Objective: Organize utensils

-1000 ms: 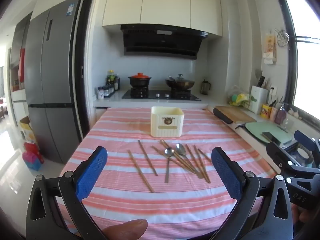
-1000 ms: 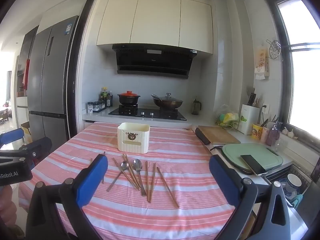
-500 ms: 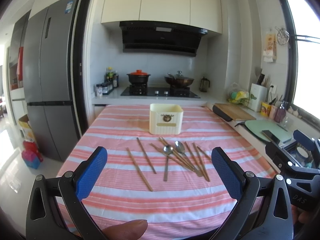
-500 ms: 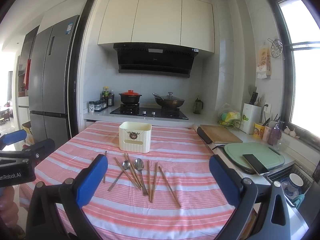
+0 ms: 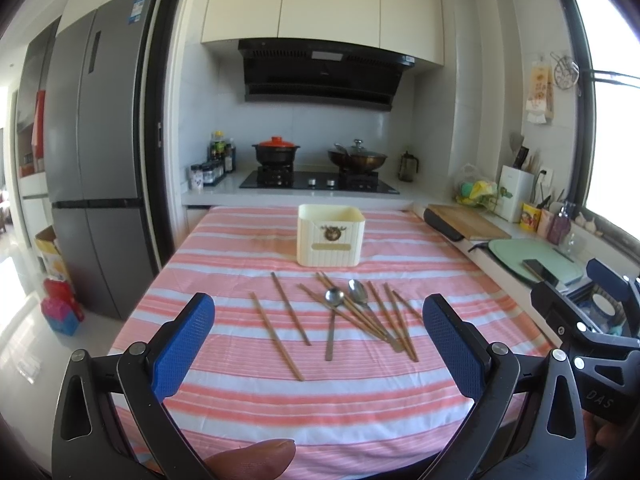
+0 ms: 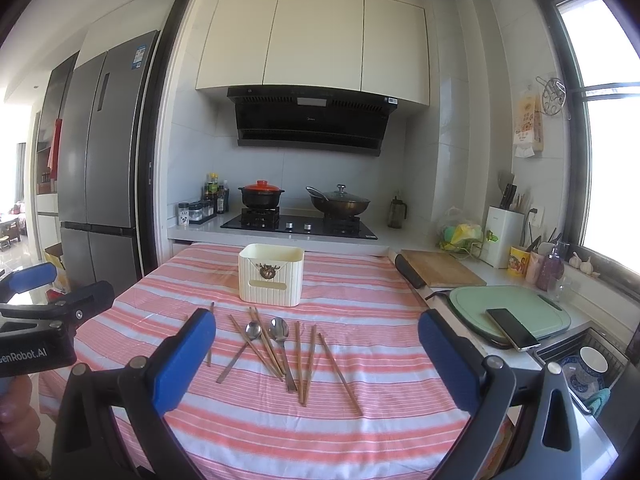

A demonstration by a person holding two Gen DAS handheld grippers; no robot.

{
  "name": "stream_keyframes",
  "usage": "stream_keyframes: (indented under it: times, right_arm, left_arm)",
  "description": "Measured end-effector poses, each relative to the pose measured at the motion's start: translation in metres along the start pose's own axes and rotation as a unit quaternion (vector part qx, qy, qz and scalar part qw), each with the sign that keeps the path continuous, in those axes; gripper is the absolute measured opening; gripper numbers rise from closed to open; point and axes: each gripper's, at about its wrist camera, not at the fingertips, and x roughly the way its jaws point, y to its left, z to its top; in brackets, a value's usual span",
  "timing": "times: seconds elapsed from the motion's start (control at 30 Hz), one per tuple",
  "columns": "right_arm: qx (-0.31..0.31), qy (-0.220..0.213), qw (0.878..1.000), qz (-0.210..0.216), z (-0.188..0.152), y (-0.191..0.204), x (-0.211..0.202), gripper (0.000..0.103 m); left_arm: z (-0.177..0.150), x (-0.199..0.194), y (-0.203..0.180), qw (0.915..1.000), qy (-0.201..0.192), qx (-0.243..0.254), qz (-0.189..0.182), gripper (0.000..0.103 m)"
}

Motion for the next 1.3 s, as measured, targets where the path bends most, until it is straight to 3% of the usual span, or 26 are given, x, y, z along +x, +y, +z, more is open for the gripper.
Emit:
stream_keyframes:
  times: [1.3]
  right_arm:
    - [0.004,0.009,1.0,-0.001,-0.0095,-0.0021,0.0075,0.103]
  left_arm:
    - [-0.0077,0.0053,0.0004,1.0,0.008,-0.001,-0.003,0.103]
